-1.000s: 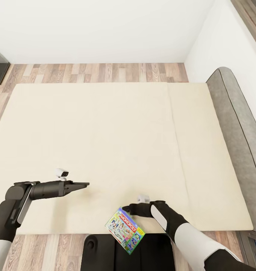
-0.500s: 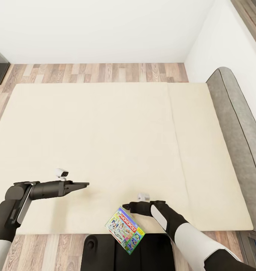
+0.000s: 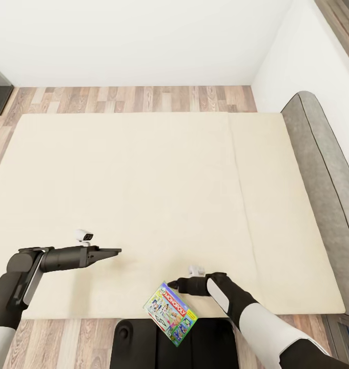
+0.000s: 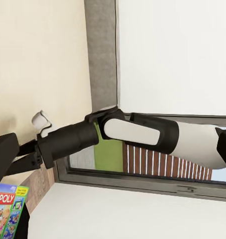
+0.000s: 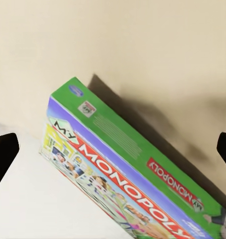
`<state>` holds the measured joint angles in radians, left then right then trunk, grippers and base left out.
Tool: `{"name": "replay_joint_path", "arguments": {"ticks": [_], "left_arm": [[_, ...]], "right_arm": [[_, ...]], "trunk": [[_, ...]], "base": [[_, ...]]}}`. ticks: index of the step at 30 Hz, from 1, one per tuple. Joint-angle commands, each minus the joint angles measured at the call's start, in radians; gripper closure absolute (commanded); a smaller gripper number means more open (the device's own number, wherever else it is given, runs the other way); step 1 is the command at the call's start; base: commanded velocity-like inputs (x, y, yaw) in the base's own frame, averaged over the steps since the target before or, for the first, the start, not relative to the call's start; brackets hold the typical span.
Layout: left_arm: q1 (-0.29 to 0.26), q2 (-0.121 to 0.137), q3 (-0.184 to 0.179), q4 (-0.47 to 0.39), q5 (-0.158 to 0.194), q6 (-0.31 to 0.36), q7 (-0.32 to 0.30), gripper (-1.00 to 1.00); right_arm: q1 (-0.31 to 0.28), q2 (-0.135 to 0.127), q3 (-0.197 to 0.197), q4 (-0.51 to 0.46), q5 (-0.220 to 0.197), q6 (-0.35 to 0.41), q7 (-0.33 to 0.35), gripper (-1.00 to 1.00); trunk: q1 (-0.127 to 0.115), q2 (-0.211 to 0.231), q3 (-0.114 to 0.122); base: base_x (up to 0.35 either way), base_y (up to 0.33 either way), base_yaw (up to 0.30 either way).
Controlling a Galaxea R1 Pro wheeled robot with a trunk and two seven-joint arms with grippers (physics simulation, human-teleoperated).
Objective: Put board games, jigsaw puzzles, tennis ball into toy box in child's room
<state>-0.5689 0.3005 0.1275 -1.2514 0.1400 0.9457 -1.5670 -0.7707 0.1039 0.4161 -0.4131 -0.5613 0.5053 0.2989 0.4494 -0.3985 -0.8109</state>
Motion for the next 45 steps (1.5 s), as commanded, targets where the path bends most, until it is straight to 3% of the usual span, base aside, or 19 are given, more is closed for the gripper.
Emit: {"name": "replay_joint_path", "arguments": {"ticks": [1,13,16,17,24,28,42,45], "left_arm": [[0.0,0.001,0.0,0.0,-0.001,0.011,-0.004,-1.0],[0.0,0.002,0.003,0.0,-0.002,0.01,-0.004,-1.0],[0.0,0.002,0.003,0.0,-0.002,0.01,-0.004,-1.0],[0.0,0.002,0.003,0.0,-0.002,0.01,-0.004,-1.0],[0.0,0.002,0.003,0.0,-0.002,0.01,-0.004,-1.0],[0.0,0.002,0.003,0.0,-0.002,0.01,-0.004,-1.0],[0.0,0.002,0.003,0.0,-0.002,0.01,-0.004,-1.0],[0.0,0.002,0.003,0.0,-0.002,0.01,-0.004,-1.0]], "right_arm": [[-0.001,-0.001,0.003,-0.001,-0.002,0.018,0.001,-1.0],[-0.005,-0.02,0.003,-0.03,-0.005,0.161,0.026,-1.0],[-0.001,-0.047,0.003,-0.061,-0.005,0.185,0.069,-1.0],[0.002,-0.072,0.004,-0.088,-0.005,0.195,0.11,-1.0],[0.004,-0.169,0.007,-0.2,-0.005,0.215,0.289,-1.0],[0.005,-0.191,0.008,-0.215,-0.004,0.227,0.324,-1.0],[0.097,-0.206,0.014,-0.222,0.014,0.231,0.343,-1.0],[0.126,-0.223,0.019,-0.222,0.017,0.23,0.343,-1.0]], "trunk": [[0.001,-0.002,-0.001],[0.001,-0.002,-0.001],[0.001,-0.002,-0.001],[0.001,-0.002,-0.001],[0.001,-0.002,-0.001],[0.001,-0.002,-0.001],[0.001,-0.002,-0.001],[0.001,-0.002,-0.001]], "base": [[0.0,0.0,0.0],[0.0,0.0,0.0],[0.0,0.0,0.0],[0.0,0.0,0.0],[0.0,0.0,0.0],[0.0,0.0,0.0],[0.0,0.0,0.0],[0.0,0.0,0.0]]}}
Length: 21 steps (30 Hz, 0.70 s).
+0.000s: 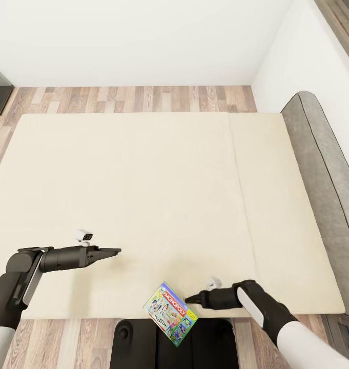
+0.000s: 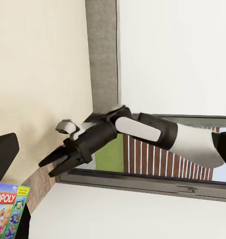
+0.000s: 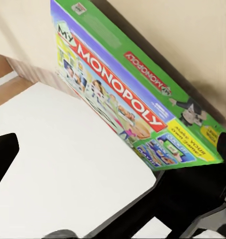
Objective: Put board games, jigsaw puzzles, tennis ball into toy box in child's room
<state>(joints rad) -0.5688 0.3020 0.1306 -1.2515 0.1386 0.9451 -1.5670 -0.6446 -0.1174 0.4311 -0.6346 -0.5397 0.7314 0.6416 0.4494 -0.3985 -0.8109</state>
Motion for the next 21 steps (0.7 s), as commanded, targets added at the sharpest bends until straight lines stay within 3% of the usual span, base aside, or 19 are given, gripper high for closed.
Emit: {"name": "replay_joint_path", "arguments": {"ticks": [1,13,21], "left_arm": [[0.0,0.0,0.0,0.0,-0.001,0.011,-0.004,-1.0],[0.0,0.0,0.0,0.0,0.001,0.011,-0.004,-1.0],[0.0,0.0,0.0,0.0,0.001,0.011,-0.004,-1.0]], "right_arm": [[0.007,-0.007,0.006,-0.001,-0.002,0.003,0.0,-1.0],[0.121,-0.091,0.018,-0.004,0.045,-0.037,0.005,-1.0],[0.144,-0.098,0.023,0.006,0.055,-0.077,0.001,-1.0]], "trunk": [[0.001,-0.002,-0.001],[0.001,-0.002,-0.001],[0.001,-0.002,-0.001]], "base": [[0.0,0.0,0.0],[0.0,0.0,0.0],[0.0,0.0,0.0]]}}
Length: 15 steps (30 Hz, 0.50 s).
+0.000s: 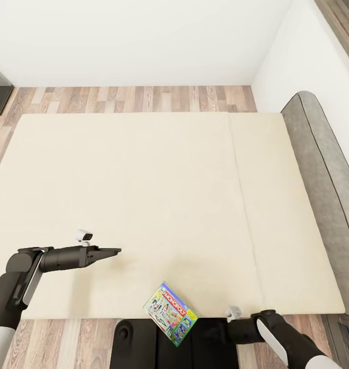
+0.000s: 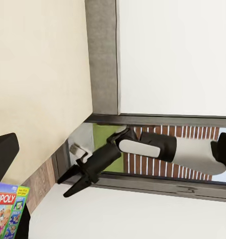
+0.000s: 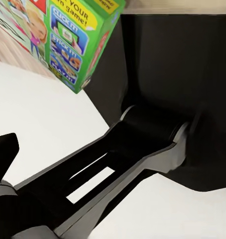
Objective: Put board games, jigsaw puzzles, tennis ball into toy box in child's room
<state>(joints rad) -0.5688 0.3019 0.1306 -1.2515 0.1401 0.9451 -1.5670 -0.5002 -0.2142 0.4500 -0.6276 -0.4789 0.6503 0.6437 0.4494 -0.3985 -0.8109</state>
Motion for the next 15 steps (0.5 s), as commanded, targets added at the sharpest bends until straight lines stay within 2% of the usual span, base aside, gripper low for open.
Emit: {"name": "replay_joint_path", "arguments": {"ticks": [1,6,8,13,14,15], "left_arm": [[0.0,0.0,0.0,0.0,0.0,0.011,-0.004,-1.0],[0.0,0.0,0.0,0.0,0.0,0.011,-0.004,-1.0],[0.0,0.0,0.0,0.0,0.0,0.011,-0.004,-1.0],[0.0,0.0,0.0,0.0,0.0,0.011,-0.004,-1.0],[0.0,0.0,0.0,0.0,0.0,0.011,-0.004,-1.0],[0.0,0.0,0.0,0.0,0.0,0.011,-0.004,-1.0]], "right_arm": [[0.0,0.0,0.007,0.003,0.0,0.003,-0.002,-1.0],[0.002,0.012,0.036,0.049,0.071,-0.014,-0.01,-1.0],[0.002,0.029,0.042,0.075,0.096,-0.039,-0.013,-1.0],[0.002,0.083,0.048,0.133,0.117,-0.081,-0.018,-1.0],[0.002,0.108,0.05,0.161,0.122,-0.09,-0.026,-1.0],[0.002,0.12,0.05,0.175,0.124,-0.093,-0.031,-1.0]], "trunk": [[0.001,-0.002,-0.001],[0.001,-0.002,-0.001],[0.001,-0.002,-0.001],[0.001,-0.002,-0.001],[0.001,-0.002,-0.001],[0.001,-0.002,-0.001]], "base": [[0.0,0.0,0.0],[0.0,0.0,0.0],[0.0,0.0,0.0],[0.0,0.0,0.0],[0.0,0.0,0.0],[0.0,0.0,0.0]]}}
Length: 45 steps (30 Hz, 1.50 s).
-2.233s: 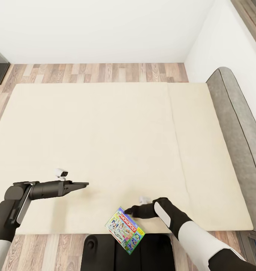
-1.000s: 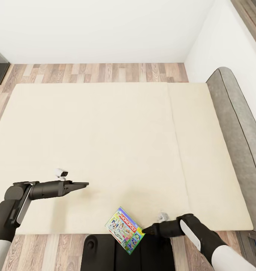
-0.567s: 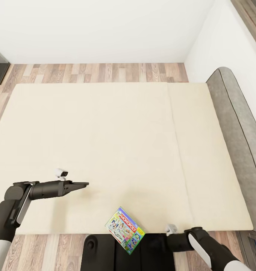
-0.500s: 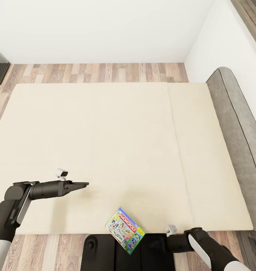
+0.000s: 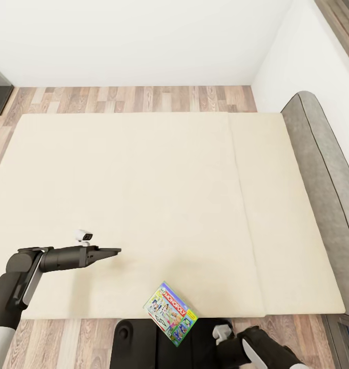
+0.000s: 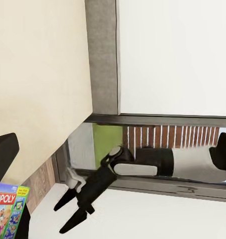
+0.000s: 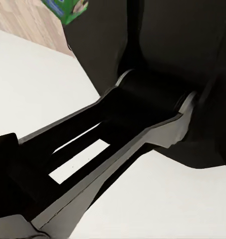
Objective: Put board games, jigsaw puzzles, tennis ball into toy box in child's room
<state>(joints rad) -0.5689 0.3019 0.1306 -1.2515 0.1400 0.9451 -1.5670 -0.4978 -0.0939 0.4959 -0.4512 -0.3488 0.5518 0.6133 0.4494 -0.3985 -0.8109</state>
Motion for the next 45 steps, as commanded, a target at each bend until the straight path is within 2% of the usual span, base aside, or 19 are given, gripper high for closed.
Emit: {"name": "replay_joint_path", "arguments": {"ticks": [1,2,6,15,20,24,29,35,45], "left_arm": [[0.0,0.0,0.0,0.0,0.0,0.011,-0.004,-1.0],[0.0,0.0,0.0,0.0,0.0,0.011,-0.004,-1.0],[0.0,0.0,0.0,0.0,0.0,0.011,-0.004,-1.0],[0.0,0.0,0.0,0.0,0.0,0.011,-0.004,-1.0],[0.0,0.0,0.0,0.0,0.0,0.011,-0.004,-1.0],[0.0,0.0,0.0,0.0,0.0,0.011,-0.004,-1.0],[0.0,0.0,0.0,0.0,-0.001,0.011,-0.004,-1.0],[0.0,0.0,0.0,0.0,-0.002,0.011,-0.004,-1.0],[0.0,0.0,0.0,0.0,-0.001,0.011,-0.004,-1.0]], "right_arm": [[0.0,0.011,0.005,0.012,-0.004,0.002,-0.008,-1.0],[0.0,0.03,0.005,0.033,-0.002,-0.002,-0.024,-1.0],[0.0,0.064,0.005,0.058,0.001,-0.02,-0.071,-1.0],[-0.001,0.11,0.004,0.066,0.003,-0.039,-0.118,-1.0],[-0.001,0.125,0.004,0.063,0.011,-0.042,-0.123,-1.0],[-0.001,0.13,0.003,0.061,0.041,-0.044,-0.125,-1.0],[-0.001,0.16,0.003,0.055,0.086,-0.045,-0.126,-1.0],[-0.001,0.182,0.003,0.054,0.11,-0.046,-0.126,-1.0],[0.0,0.189,0.003,0.054,0.117,-0.047,-0.127,-1.0]], "trunk": [[0.001,-0.002,-0.001],[0.001,-0.002,-0.001],[0.001,-0.002,-0.001],[0.001,-0.002,-0.001],[0.001,-0.002,-0.001],[0.001,-0.002,-0.001],[0.001,-0.002,-0.001],[0.001,-0.002,-0.001],[0.001,-0.002,-0.001]], "base": [[0.0,0.0,0.0],[0.0,0.0,0.0],[0.0,0.0,0.0],[0.0,0.0,0.0],[0.0,0.0,0.0],[0.0,0.0,0.0],[0.0,0.0,0.0],[0.0,0.0,0.0],[0.0,0.0,0.0]]}}
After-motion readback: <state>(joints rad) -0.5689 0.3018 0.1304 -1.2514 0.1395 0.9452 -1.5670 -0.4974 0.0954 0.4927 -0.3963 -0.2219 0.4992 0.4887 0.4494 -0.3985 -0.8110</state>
